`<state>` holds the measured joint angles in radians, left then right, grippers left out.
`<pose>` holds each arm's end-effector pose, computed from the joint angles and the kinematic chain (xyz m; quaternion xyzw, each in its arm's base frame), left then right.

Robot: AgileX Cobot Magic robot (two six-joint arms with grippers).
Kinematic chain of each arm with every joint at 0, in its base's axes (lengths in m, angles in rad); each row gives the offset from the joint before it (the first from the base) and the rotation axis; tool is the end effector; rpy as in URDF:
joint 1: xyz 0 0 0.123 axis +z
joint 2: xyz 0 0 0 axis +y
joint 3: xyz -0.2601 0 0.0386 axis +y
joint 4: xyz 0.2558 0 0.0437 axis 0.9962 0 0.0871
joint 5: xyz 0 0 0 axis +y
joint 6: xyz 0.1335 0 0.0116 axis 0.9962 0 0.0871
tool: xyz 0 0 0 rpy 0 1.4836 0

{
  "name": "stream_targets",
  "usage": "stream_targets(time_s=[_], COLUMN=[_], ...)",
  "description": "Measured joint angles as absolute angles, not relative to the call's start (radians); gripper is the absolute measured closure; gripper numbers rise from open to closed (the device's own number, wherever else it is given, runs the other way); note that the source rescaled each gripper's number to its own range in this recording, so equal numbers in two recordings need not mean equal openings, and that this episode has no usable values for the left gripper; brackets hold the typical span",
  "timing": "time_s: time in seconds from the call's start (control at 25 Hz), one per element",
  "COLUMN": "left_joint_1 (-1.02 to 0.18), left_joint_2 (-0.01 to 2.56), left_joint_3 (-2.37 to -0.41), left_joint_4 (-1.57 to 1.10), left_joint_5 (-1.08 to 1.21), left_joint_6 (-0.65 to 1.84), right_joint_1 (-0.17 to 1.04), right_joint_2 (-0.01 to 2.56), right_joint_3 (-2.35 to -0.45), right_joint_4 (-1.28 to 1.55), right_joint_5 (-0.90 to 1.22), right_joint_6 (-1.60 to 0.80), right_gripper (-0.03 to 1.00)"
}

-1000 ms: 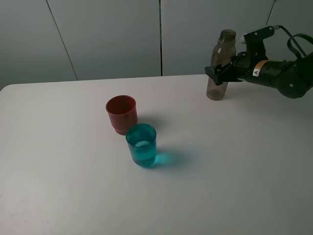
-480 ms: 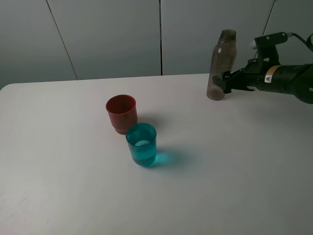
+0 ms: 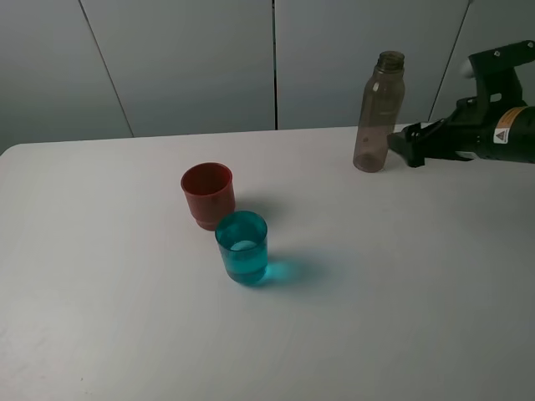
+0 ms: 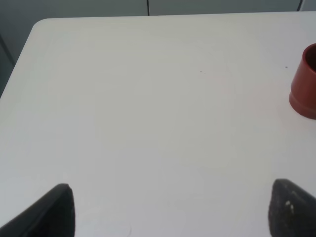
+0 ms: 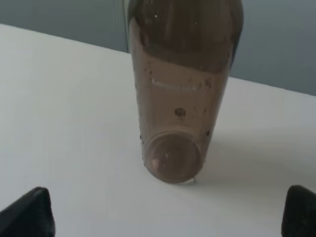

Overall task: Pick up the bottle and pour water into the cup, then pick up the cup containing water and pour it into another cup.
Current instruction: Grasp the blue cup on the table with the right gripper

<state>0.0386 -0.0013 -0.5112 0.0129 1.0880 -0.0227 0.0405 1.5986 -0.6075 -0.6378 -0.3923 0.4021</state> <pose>0.0596 0.0038 0.2619 -0.0266 0.8566 0.0105 0.5151 0.3299 0.0439 0.1200 -0.1582 0.8620 0.0634 0.4774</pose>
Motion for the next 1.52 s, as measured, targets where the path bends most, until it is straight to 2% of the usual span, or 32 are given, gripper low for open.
stream_targets(time_s=[0.36, 0.72, 0.96, 1.2, 1.52], left_joint_1=[0.039, 0.039, 0.039, 0.039, 0.039], left_joint_2=[-0.001, -0.001, -0.001, -0.001, -0.001], left_joint_3=[-0.511, -0.511, -0.511, -0.511, -0.511], left_joint_4=[0.013, 0.013, 0.013, 0.013, 0.013], left_joint_5=[1.088, 1.088, 1.088, 1.088, 1.088], left_joint_6=[-0.021, -0.017, -0.017, -0.017, -0.02], right_joint_1=[0.058, 0.203, 0.255, 0.266, 0.266], right_joint_2=[1.449, 1.445, 1.445, 1.444, 1.443], right_joint_3=[-0.511, -0.435, -0.429, -0.397, -0.354], right_joint_4=[-0.673, -0.678, -0.765, -0.833, -0.776], right_joint_5=[-0.456, -0.481, -0.526, -0.714, -0.733], right_joint_6=[0.401, 0.329, 0.398, 0.448, 0.45], right_gripper=[-0.03, -0.03, -0.03, -0.03, -0.03])
